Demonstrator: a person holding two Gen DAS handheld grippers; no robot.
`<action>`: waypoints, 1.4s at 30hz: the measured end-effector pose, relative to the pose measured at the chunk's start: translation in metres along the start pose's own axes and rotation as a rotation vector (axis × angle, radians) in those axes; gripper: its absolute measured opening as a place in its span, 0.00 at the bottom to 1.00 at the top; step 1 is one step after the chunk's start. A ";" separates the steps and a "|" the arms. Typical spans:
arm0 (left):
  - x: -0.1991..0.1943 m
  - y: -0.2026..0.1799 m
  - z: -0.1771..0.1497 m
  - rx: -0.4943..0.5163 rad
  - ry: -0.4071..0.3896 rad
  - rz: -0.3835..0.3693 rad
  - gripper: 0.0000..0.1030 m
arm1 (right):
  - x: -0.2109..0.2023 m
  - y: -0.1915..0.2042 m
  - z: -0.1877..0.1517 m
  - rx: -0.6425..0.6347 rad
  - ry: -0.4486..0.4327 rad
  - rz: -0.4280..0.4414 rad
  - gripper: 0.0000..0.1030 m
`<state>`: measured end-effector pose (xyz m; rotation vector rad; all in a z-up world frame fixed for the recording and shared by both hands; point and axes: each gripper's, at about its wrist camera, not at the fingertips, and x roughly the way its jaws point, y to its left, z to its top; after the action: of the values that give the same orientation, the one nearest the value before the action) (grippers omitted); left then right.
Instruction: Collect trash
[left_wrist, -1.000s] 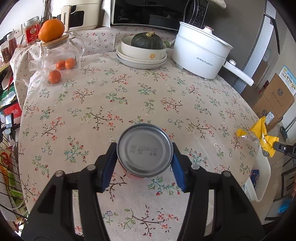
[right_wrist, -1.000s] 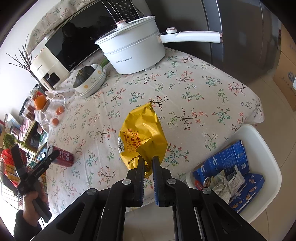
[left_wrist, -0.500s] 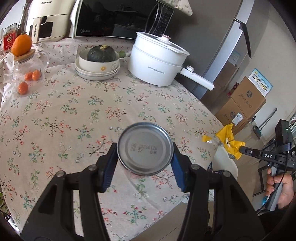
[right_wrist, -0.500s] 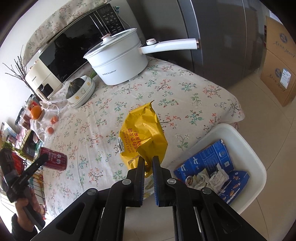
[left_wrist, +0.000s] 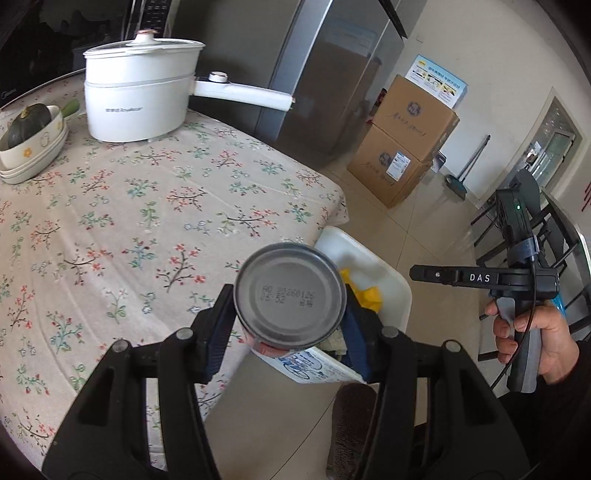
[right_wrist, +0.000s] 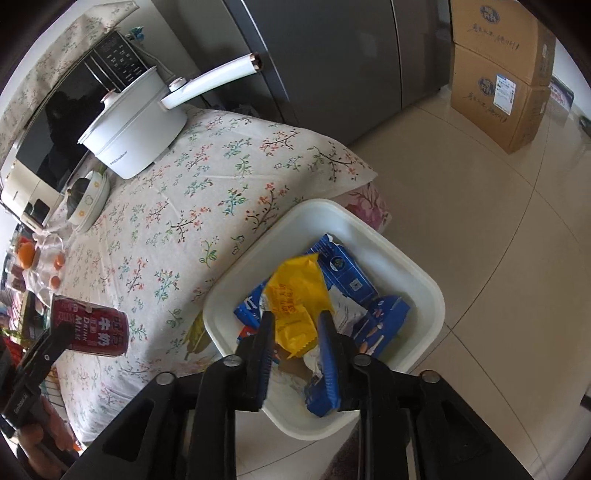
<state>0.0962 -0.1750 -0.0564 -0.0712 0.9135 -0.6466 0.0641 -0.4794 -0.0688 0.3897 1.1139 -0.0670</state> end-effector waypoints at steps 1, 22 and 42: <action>0.008 -0.008 0.000 0.012 0.012 -0.012 0.55 | -0.003 -0.004 0.000 -0.001 -0.009 -0.009 0.50; 0.075 -0.057 -0.008 0.058 0.152 0.066 0.99 | -0.025 -0.038 -0.004 -0.017 -0.057 -0.100 0.65; -0.155 0.023 -0.090 -0.137 -0.106 0.546 0.99 | -0.060 0.181 -0.120 -0.462 -0.265 -0.111 0.98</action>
<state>-0.0284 -0.0523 -0.0095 0.0224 0.8256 -0.0722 -0.0220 -0.2786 -0.0125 -0.0939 0.8550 0.0406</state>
